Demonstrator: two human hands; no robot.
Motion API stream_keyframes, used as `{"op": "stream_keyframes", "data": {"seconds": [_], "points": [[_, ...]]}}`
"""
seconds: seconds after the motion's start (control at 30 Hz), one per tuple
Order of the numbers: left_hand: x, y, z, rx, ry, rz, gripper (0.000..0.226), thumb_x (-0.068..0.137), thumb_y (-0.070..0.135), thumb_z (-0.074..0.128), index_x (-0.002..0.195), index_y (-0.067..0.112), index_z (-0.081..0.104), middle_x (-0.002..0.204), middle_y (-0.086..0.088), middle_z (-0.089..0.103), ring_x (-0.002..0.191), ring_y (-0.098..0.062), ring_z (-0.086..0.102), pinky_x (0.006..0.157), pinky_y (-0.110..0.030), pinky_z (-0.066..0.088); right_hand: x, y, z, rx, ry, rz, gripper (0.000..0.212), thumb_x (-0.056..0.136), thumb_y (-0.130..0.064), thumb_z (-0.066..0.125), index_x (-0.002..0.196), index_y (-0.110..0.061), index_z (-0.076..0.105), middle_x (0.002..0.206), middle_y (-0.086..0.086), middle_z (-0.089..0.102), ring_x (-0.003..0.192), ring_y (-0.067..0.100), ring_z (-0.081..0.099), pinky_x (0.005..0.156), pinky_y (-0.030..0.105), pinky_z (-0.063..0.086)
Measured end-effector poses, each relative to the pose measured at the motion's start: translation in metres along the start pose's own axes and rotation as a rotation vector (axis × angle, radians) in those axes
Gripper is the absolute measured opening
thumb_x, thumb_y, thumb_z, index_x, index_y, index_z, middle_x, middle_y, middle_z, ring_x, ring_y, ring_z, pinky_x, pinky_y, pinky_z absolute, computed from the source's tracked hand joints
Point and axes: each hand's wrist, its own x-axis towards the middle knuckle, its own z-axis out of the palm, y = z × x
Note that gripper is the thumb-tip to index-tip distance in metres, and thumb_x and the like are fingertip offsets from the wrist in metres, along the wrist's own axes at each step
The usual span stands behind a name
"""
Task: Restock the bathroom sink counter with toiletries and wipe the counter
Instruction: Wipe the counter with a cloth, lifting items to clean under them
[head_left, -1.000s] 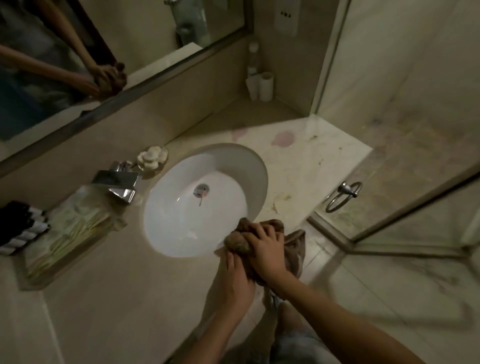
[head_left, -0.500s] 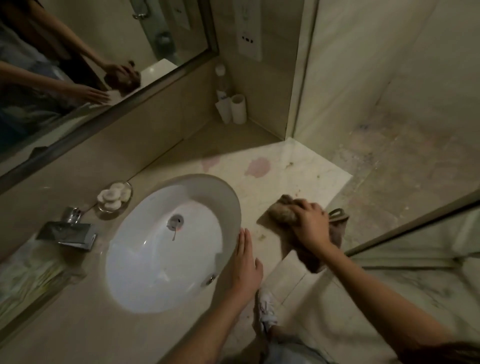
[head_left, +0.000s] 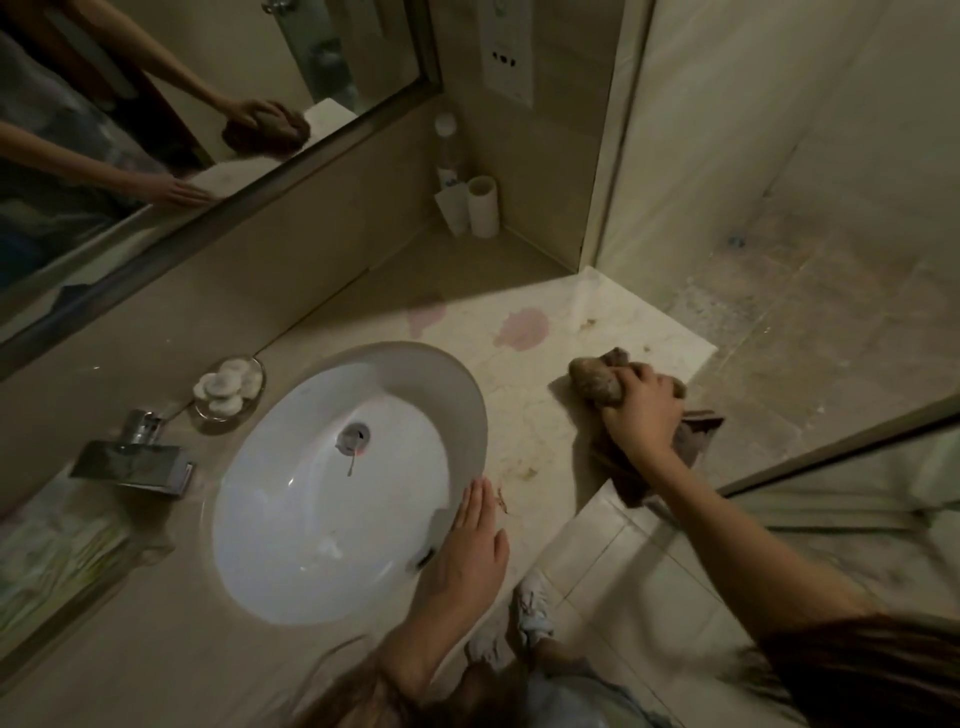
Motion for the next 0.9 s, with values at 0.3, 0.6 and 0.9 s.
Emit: {"op": "stream_keyframes", "data": {"seconds": [0.3, 0.6, 0.9], "points": [[-0.027, -0.012, 0.002, -0.013, -0.014, -0.168, 0.076, 0.098, 0.034, 0.039, 0.151, 0.010, -0.009, 0.161, -0.007, -0.005, 0.149, -0.019, 0.001, 0.118, -0.031, 0.016, -0.129, -0.085, 0.062, -0.040, -0.184, -0.392, 0.047, 0.071, -0.049, 0.062, 0.116, -0.032, 0.062, 0.119, -0.002, 0.058, 0.100, 0.028, 0.054, 0.077, 0.041, 0.042], [-0.026, -0.010, 0.001, -0.063, 0.049, -0.121, 0.072, 0.099, 0.052, 0.021, 0.152, 0.015, -0.011, 0.159, 0.000, -0.014, 0.148, -0.016, -0.001, 0.117, -0.028, 0.016, -0.074, -0.032, 0.037, -0.058, -0.092, -0.299, 0.043, 0.084, -0.035, 0.058, 0.127, -0.030, 0.056, 0.130, 0.001, 0.051, 0.112, 0.029, 0.046, 0.086, 0.043, 0.039], [0.018, 0.024, -0.003, -0.136, 0.170, -0.154, 0.063, 0.103, 0.038, 0.023, 0.152, 0.010, -0.004, 0.161, -0.004, -0.005, 0.149, -0.015, -0.001, 0.112, -0.019, 0.000, 0.066, 0.012, -0.005, -0.050, -0.029, -0.109, 0.041, 0.087, -0.025, 0.057, 0.128, -0.024, 0.054, 0.129, 0.011, 0.047, 0.111, 0.038, 0.043, 0.093, 0.052, 0.036]]}}
